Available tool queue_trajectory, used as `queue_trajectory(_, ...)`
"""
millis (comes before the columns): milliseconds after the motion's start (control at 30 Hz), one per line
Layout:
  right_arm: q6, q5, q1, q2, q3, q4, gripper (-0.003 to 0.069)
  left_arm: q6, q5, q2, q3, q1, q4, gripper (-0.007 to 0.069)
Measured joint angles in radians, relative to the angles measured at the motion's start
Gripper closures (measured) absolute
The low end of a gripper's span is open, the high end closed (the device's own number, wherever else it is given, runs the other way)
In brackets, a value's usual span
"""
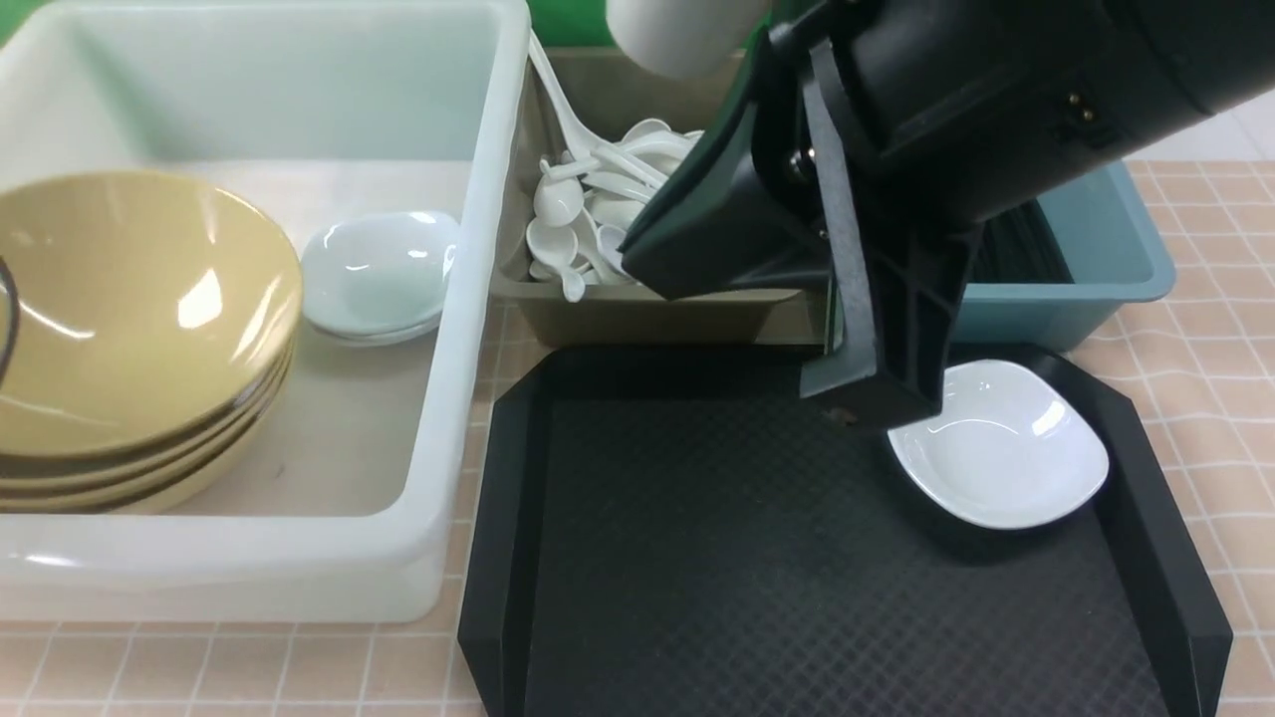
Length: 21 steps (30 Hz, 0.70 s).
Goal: On brown table put chopsticks spoon bowls plates into blue grey white boxes.
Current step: 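Place the tan bowl onto the bowl stack in the left bin with the left gripper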
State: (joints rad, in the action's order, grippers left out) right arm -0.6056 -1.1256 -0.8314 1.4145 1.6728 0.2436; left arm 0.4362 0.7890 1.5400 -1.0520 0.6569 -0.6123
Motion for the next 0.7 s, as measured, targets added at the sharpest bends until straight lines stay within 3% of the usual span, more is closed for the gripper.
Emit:
queue_trajectory(167,-0.003,-0.004,0.000,0.000,0.000,0.000,0.0606,0.044,0.014,0.014,-0.013,0.000,-0.001,0.0484)
queue_trajectory(467,-0.007,0.003,0.000,0.000,0.000,-0.010,0.0604,-0.022,0.182,-0.023,-0.182,0.000,0.096,0.0154)
queue_trajectory(700,0.010,0.011,0.000,0.003,0.000,-0.035,0.0601,-0.146,0.355,-0.103,-0.384,-0.002,0.143,0.0123)
